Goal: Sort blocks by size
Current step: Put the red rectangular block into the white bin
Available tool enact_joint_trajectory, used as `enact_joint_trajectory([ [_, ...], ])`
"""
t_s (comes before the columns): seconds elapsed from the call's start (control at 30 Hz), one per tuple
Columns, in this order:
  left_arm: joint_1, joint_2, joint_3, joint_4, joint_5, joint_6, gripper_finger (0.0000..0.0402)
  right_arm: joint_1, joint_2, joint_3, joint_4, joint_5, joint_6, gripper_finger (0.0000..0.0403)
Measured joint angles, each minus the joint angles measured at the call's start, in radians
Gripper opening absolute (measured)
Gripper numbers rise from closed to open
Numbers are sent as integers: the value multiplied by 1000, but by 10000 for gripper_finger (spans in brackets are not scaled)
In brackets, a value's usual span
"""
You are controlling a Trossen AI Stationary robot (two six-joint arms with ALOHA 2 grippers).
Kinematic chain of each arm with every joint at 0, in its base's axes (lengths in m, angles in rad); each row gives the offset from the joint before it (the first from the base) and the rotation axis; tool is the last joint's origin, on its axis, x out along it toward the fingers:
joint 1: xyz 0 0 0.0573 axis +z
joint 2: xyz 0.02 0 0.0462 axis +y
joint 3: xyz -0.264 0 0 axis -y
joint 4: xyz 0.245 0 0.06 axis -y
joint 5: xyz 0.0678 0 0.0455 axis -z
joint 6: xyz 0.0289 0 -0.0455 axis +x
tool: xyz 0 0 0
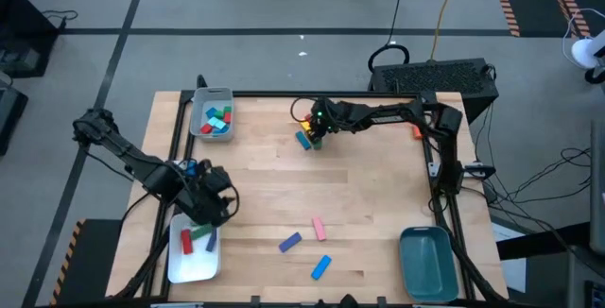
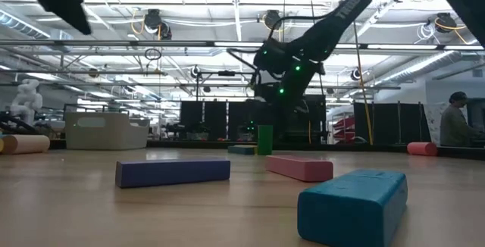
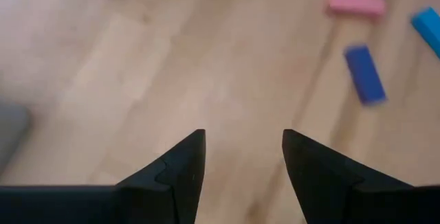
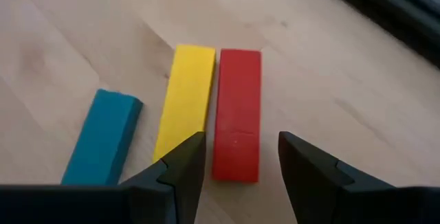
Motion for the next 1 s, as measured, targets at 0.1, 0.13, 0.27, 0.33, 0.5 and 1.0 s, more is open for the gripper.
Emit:
enact_joint_trajectory([
  [0.1, 33, 0, 0, 1, -82, -2, 194, 1, 36, 30, -4, -1, 3, 166],
  [0.13, 43, 0, 0, 5, -120, -3, 194, 1, 43, 35, 2, -6, 7, 166],
  [0.27, 76, 0, 0, 44, -259, -2, 194, 0, 61, 48, -13, -7, 1, 166],
  [0.33, 89, 0, 0, 55, -309, -1, 194, -1, 64, 46, -47, 0, 3, 166],
  [0.5, 122, 0, 0, 63, -341, -1, 194, -1, 65, 48, -153, 14, -27, 166],
  [1.0, 161, 0, 0, 72, -341, -2, 194, 5, 70, 41, -75, 14, -148, 125],
])
